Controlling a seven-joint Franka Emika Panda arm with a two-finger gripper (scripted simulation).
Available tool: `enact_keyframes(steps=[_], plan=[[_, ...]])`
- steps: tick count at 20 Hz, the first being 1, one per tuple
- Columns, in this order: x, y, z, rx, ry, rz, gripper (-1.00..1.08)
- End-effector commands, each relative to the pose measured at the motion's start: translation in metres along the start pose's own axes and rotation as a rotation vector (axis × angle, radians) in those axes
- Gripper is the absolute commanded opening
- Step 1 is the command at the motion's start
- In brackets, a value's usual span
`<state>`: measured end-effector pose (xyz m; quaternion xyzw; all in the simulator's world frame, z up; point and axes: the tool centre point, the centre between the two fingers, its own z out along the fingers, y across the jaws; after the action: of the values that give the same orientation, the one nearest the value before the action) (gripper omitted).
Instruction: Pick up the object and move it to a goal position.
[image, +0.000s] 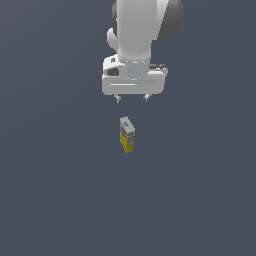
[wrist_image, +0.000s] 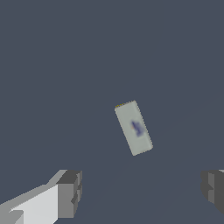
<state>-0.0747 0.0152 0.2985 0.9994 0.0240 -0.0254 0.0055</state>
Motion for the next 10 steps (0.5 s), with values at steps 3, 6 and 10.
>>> enact_keyframes(steps=[3, 6, 10], plan=[[0.001, 0.0, -0.001, 0.001, 0.004, -0.001, 1.0], [0.005, 0.001, -0.006, 0.003, 0.024, -0.008, 1.0], [0.01, 0.001, -0.013, 0.006, 0.045, -0.008, 1.0]])
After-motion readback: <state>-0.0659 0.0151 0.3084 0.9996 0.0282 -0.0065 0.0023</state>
